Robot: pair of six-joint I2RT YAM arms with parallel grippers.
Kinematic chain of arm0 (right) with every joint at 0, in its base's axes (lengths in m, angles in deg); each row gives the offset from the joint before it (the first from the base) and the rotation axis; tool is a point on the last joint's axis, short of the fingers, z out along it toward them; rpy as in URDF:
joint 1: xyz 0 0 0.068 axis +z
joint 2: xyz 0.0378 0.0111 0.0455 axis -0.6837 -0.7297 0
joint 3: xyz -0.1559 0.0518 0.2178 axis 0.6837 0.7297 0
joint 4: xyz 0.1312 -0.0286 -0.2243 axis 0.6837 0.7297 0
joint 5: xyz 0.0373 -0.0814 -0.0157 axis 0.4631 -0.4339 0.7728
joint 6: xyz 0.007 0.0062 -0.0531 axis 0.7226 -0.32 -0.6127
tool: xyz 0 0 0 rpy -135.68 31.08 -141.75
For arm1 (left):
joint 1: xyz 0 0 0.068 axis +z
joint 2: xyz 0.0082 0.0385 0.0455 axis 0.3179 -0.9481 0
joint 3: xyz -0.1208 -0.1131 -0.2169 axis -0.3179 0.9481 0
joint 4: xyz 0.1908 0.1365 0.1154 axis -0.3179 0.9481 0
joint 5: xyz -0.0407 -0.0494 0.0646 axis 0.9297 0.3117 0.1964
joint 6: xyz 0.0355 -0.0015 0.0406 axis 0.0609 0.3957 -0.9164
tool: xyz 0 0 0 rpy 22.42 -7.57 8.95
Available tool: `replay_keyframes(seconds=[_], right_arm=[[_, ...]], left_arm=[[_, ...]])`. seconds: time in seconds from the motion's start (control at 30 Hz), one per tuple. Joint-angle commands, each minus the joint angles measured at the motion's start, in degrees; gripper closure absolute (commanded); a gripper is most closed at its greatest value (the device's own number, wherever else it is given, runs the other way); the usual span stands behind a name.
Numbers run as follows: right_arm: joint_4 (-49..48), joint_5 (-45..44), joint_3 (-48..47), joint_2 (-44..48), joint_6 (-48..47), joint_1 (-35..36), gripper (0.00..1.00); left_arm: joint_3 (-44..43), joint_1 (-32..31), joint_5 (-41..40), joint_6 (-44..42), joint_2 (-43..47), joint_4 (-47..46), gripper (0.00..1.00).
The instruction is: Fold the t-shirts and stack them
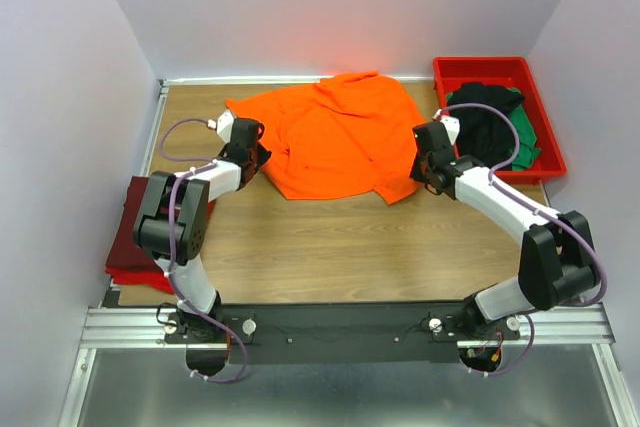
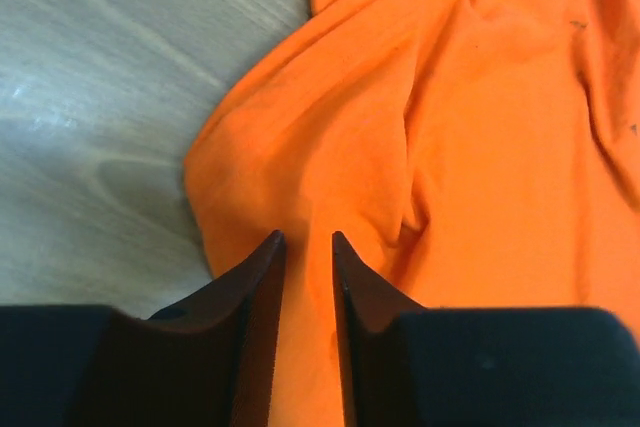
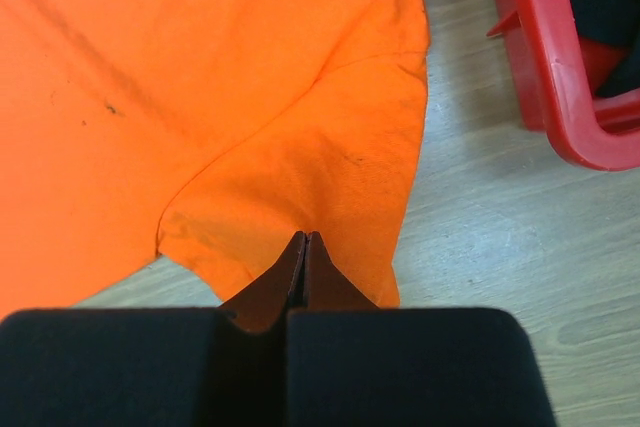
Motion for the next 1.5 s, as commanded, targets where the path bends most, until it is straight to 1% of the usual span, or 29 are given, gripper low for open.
replay_keyframes(seconds=[0.0,0.07,0.13,0.23,0.27,0.37,0.4,0.5,0.77,0.8,0.83,0.93,0.97,1.03,1.07,1.2,1.47], right_arm=[[0.4,1.0,-2.1,2.7,-0.8,0.1,0.99],[0.5,1.1,-2.5,3.5,-0.9,0.1,1.0],[0.5,1.2,-2.8,4.3,-0.9,0.1,1.0],[0.5,1.2,-2.9,4.8,-1.1,0.1,1.0],[0.5,1.3,-2.9,5.1,-1.1,0.1,1.0],[0.5,1.8,-2.7,5.3,-0.9,0.1,1.0],[0.5,1.8,-2.5,5.3,-0.8,0.1,1.0],[0.4,2.0,-2.0,5.6,-0.6,0.1,1.0],[0.5,2.0,-1.7,6.6,-0.6,0.1,1.0],[0.4,2.0,-1.7,6.7,-0.7,0.1,1.0],[0.5,2.0,-1.6,6.8,-0.7,0.1,1.0],[0.5,2.0,-1.7,7.2,-0.8,0.1,0.99],[0.5,2.0,-1.7,7.2,-0.8,0.1,1.0],[0.5,2.1,-1.8,7.3,-0.9,0.0,1.0],[0.5,2.2,-1.9,7.3,-0.9,0.0,1.0],[0.5,3.0,-2.4,8.2,-0.8,0.1,1.0],[1.8,3.4,-4.7,13.2,-1.1,0.0,0.99]], left_arm=[[-2.3,-0.7,-0.3,-1.3,-2.0,0.8,0.74],[-2.1,-0.8,-1.0,-1.5,-1.6,1.8,0.8],[-1.2,-1.0,-1.6,-1.3,-0.5,2.5,0.83],[0.2,-1.1,-2.4,-1.5,1.1,3.1,0.83],[0.5,-1.2,-2.7,-1.6,2.0,3.8,0.76],[1.0,-1.6,-3.7,-1.8,3.0,4.7,0.63],[1.0,-1.7,-3.9,-1.8,3.0,5.3,0.61],[0.4,-2.5,-5.0,-1.6,2.7,6.9,0.58],[-2.0,-4.9,-7.0,-0.1,-0.6,8.4,0.57],[-2.0,-5.0,-7.1,0.1,-0.8,9.7,0.58],[-2.4,-5.0,-7.2,0.2,-1.1,9.8,0.59],[-2.6,-5.2,-7.2,0.3,-0.7,9.9,0.72],[-2.5,-5.2,-7.3,0.2,-0.7,9.8,0.79],[-2.7,-5.2,-7.5,-0.4,-0.5,10.0,0.88],[-2.6,-5.2,-7.6,-0.4,-0.3,10.3,0.99],[-1.5,-5.2,-8.4,-1.2,1.4,10.7,1.0],[-3.0,-5.2,-10.9,-3.8,11.8,17.5,1.0]])
